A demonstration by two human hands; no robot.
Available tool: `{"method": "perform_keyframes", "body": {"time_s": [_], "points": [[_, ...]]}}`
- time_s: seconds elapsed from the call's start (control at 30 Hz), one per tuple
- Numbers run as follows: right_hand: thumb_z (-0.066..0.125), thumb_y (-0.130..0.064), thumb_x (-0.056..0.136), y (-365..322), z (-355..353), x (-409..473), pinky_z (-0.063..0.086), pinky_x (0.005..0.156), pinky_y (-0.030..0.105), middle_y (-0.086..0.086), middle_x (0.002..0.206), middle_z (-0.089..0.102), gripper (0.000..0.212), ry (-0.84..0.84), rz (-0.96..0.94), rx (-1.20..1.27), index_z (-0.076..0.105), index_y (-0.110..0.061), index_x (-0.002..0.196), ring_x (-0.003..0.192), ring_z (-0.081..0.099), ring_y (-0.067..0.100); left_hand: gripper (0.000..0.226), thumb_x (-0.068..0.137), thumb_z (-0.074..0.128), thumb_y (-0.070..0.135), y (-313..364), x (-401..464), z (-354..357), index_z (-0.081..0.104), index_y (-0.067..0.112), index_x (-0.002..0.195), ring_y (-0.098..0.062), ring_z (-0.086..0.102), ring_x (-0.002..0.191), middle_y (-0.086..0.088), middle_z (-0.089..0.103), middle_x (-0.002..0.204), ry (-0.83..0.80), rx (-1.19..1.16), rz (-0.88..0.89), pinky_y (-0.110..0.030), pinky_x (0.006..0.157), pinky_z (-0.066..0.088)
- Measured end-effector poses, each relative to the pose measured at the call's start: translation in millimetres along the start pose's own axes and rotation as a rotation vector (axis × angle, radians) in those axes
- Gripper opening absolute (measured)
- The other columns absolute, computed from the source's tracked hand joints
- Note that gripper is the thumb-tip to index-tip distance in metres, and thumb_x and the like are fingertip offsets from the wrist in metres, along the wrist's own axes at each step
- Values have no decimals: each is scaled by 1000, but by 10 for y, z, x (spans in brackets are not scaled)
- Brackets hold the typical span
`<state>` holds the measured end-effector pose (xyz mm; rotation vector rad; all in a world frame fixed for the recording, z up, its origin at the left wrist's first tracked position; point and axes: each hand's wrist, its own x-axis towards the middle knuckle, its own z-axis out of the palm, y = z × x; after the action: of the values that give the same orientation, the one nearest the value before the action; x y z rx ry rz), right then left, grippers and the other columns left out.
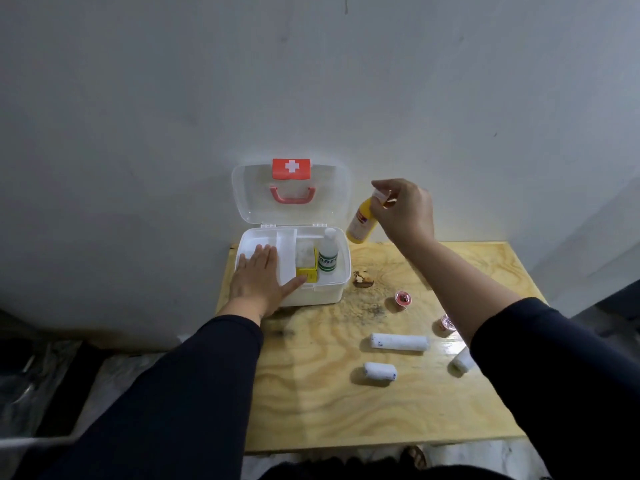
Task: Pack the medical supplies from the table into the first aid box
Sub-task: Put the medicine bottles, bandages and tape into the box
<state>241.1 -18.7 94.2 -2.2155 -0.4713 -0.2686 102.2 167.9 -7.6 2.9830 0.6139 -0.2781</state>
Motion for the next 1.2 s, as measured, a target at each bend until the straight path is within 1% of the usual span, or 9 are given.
{"method": "perform_keyframes", "body": {"time_s": [0.17, 0.4, 0.53, 0.67, 0.83, 0.93, 1.03, 1.1, 1.2], "points": [[60, -8, 81, -158, 128, -154, 56, 86, 38, 6, 111, 71, 31, -100, -50, -34, 70, -13, 110, 96, 66, 21, 94, 89, 19, 72, -8, -10, 1, 5, 5, 153, -23, 2, 151, -8, 7, 163, 14, -2, 18, -45, 123, 6], [58, -7, 82, 28, 533, -425, 51, 85, 29, 9, 113, 69, 32, -256, -73, -111, 67, -9, 113, 100, 65, 22, 99, 83, 16, 78, 6, 11, 10, 2, 9, 154, -18, -3, 151, -4, 3, 164, -7, -38, -24, -41, 123, 0], [57, -6, 84, 138, 738, -536, 54, 86, 36, 9, 117, 66, 35, -358, -73, -172, 65, -10, 117, 102, 64, 27, 100, 83, 15, 78, -5, 16, 11, 0, 10, 154, -18, -3, 151, -4, 1, 164, -15, -38, -9, -41, 123, -1], [58, -6, 84, 168, 775, -575, 55, 84, 38, 8, 119, 65, 33, -347, -74, -173, 66, -11, 116, 101, 64, 26, 101, 82, 15, 79, -5, 22, 2, 0, 10, 154, -19, -2, 151, -5, 1, 164, -25, -34, 3, -40, 123, 0], [64, -13, 85, 138, 658, -596, 49, 83, 28, 7, 122, 61, 32, -365, -84, -136, 64, -12, 117, 104, 61, 22, 101, 83, 18, 79, -9, 37, -71, 0, 9, 154, -20, -3, 151, -6, 0, 163, -65, -34, 17, -43, 123, 1], [64, -19, 86, 159, 521, -544, 46, 82, 26, 7, 122, 61, 31, -335, -69, -136, 64, -14, 117, 105, 60, 23, 99, 85, 22, 77, 8, 66, -164, 1, 8, 154, -19, -1, 151, -6, 1, 164, -53, -33, 32, -44, 123, 0], [62, -21, 88, 267, 340, -456, 49, 86, 33, 9, 120, 61, 29, -330, -18, -191, 64, -14, 116, 107, 59, 26, 85, 92, 28, 66, 146, 139, -352, 11, 11, 154, -18, 7, 151, -5, 12, 163, 22, -96, 98, -42, 122, 4], [63, -21, 87, 363, 191, -415, 46, 89, 31, 9, 120, 62, 29, -314, 13, -236, 65, -14, 115, 109, 59, 26, 72, 95, 34, 57, 340, 171, -536, 23, 13, 152, -20, 17, 149, -4, 24, 160, 75, -157, 157, -39, 121, 12], [63, -22, 87, 534, -65, -386, 45, 87, 29, 9, 118, 62, 29, -293, 83, -291, 65, -15, 115, 107, 60, 26, 59, 96, 42, 46, 701, 197, -755, 35, 17, 147, -22, 31, 142, -3, 36, 154, 99, -181, 244, -36, 117, 22]]}}
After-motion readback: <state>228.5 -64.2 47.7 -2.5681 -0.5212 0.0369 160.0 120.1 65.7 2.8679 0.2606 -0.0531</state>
